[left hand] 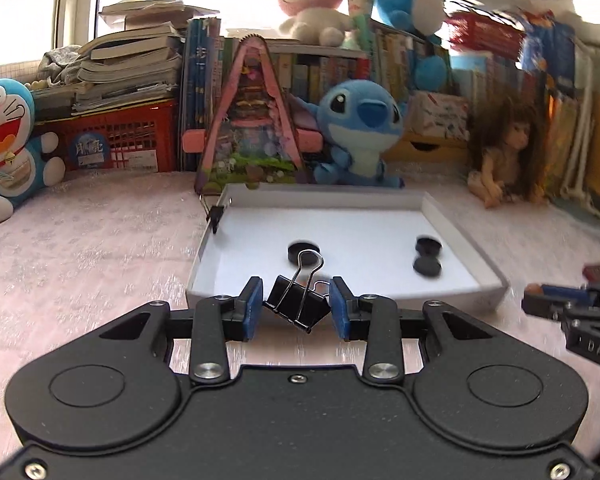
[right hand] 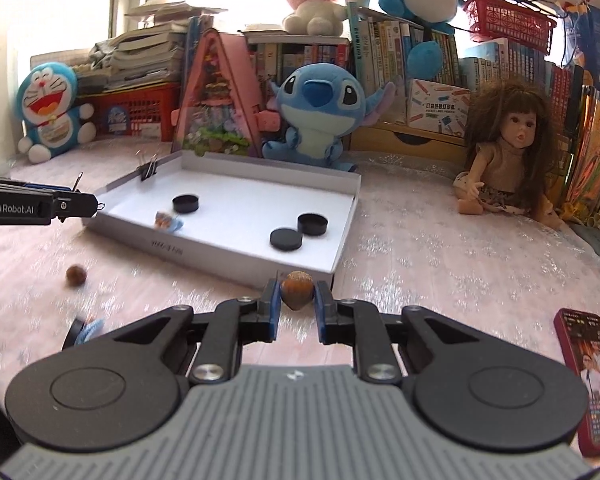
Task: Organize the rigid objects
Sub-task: 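Carry the binder clip and brown nut over the white tray with both grippers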
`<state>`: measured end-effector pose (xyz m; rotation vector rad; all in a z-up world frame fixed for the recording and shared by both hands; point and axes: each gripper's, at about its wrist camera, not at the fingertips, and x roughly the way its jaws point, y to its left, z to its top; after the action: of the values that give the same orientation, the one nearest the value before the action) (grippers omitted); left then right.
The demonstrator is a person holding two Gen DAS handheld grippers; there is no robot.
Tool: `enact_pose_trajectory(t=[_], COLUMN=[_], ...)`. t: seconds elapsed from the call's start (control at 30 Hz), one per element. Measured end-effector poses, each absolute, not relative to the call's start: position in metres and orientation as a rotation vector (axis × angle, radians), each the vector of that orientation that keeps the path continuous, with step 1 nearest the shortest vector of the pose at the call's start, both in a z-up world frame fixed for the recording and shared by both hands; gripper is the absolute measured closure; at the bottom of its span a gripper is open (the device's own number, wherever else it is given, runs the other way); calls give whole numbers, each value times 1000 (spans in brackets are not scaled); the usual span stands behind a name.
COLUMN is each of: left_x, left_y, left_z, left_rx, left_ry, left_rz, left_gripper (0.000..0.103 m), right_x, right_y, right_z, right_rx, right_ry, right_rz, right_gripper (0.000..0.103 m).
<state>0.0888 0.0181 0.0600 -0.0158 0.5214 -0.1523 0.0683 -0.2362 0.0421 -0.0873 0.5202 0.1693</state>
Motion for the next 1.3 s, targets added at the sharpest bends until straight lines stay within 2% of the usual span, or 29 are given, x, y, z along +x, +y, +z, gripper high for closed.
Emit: enact_pose_trajectory(t=[0.53, 0.9, 1.3], left_x=[196, 261, 279], left_y=[9, -4, -7], left_z=[75, 48, 17], left_rx=[-109, -69, -55], left_ry=[563, 618, 665], left_rz=[-170, -105, -74], left_gripper=[69, 69, 69], right_x=[153, 220, 256], right_y=[-238, -237, -234], right_z=[65, 51, 25], right_rx=[-40, 42, 55], right_ry=[537, 608, 677], right_rz=[160, 123, 72], right_gripper=[81, 81, 81])
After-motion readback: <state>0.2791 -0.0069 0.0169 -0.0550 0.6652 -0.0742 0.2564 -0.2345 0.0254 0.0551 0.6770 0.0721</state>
